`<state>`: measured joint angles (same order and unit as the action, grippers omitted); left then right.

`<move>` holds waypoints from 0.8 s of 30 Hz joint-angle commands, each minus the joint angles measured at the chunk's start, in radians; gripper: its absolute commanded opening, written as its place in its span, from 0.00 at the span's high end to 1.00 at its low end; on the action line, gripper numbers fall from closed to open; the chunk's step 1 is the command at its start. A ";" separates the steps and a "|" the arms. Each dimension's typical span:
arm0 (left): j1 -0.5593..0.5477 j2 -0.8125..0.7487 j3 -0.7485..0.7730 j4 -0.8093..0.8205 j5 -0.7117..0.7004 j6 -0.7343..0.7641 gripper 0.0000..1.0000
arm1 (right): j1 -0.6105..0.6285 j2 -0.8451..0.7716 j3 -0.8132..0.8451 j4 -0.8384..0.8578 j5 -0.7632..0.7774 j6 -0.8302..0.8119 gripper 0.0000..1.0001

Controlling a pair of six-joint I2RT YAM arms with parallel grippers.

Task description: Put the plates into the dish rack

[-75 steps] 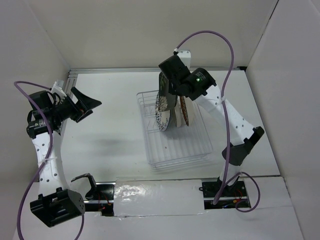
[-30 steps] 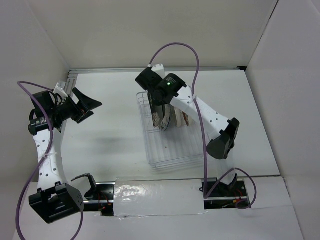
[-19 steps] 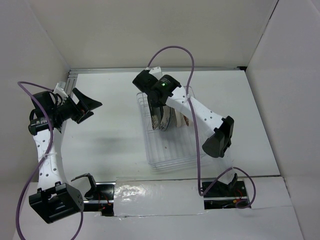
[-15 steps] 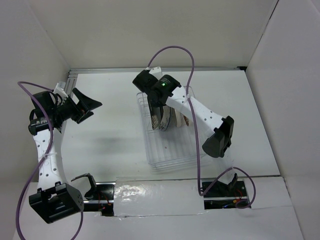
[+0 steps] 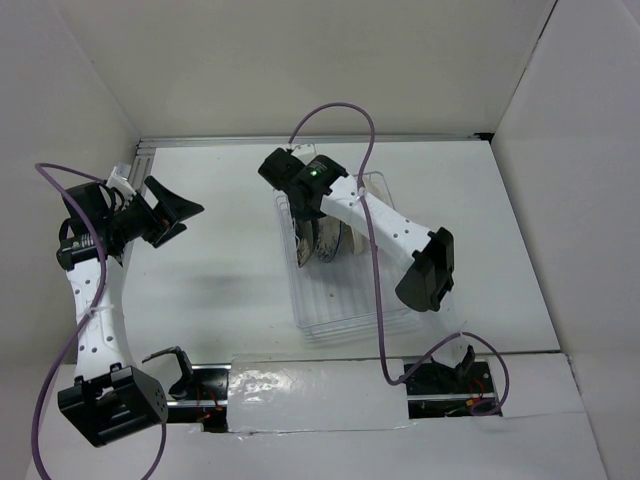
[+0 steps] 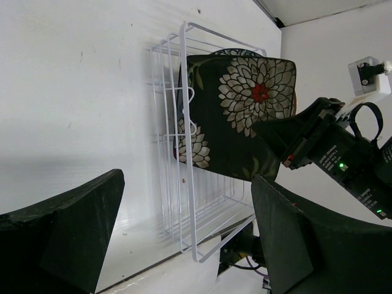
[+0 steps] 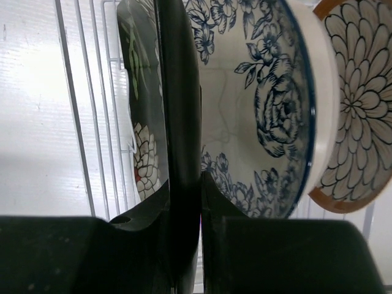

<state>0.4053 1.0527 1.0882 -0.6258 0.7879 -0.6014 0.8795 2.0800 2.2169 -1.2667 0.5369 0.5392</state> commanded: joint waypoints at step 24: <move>0.000 0.026 0.044 -0.005 0.005 0.038 0.03 | -0.049 -0.475 0.011 0.182 0.179 -0.168 0.00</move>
<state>0.4053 1.0687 1.0885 -0.6296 0.7837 -0.5972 0.8700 1.8301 2.2543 -1.1942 0.5991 0.4404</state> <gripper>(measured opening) 0.969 0.983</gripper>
